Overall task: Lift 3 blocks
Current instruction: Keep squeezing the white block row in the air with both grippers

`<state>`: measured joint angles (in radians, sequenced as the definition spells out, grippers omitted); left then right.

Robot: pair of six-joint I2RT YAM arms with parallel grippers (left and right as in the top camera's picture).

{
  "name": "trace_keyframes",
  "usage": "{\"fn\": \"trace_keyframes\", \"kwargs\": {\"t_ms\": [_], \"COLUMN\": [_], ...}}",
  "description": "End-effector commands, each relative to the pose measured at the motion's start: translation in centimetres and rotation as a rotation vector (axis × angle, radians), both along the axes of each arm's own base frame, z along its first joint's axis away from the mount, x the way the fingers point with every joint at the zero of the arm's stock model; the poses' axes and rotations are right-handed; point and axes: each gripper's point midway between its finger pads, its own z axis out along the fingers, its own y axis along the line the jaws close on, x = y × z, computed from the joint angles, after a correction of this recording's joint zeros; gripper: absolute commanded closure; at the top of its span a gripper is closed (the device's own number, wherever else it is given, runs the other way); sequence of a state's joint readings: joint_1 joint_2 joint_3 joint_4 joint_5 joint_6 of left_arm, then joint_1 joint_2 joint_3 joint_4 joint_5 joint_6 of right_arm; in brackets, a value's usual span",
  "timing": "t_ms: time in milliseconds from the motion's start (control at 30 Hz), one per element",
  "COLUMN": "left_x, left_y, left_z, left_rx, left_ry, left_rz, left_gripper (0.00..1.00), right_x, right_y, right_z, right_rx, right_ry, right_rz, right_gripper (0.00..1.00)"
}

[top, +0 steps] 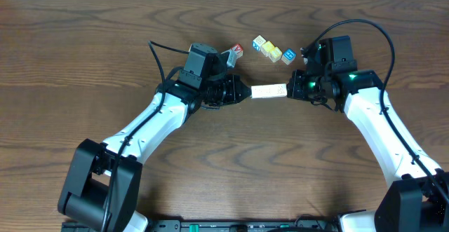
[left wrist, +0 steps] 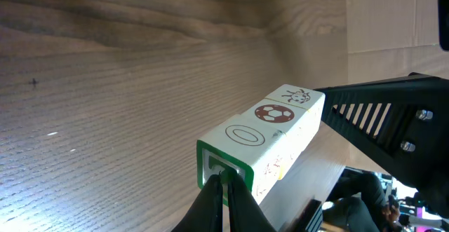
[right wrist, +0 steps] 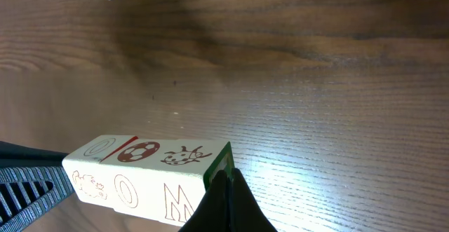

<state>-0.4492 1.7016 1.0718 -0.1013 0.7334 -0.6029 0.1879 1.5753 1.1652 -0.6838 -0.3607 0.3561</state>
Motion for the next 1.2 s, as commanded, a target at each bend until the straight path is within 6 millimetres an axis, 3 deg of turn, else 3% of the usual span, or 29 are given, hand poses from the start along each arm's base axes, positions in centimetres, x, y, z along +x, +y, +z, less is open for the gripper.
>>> {"fn": "trace_keyframes", "kwargs": {"t_ms": [0, 1167], "left_x": [-1.80, -1.81], "left_y": [-2.23, -2.23], "left_z": [2.46, 2.45], "left_rx": [-0.080, -0.080], "left_ry": [-0.023, -0.022], "left_rz": [-0.099, -0.099], "left_gripper": [0.93, 0.92], "right_x": [-2.35, -2.50], "right_y": [5.99, 6.31], "right_z": [2.34, 2.23], "right_rx": [0.209, 0.196], "right_ry": [0.026, 0.024], "right_rz": [0.173, 0.181], "right_gripper": [0.99, 0.99]}}
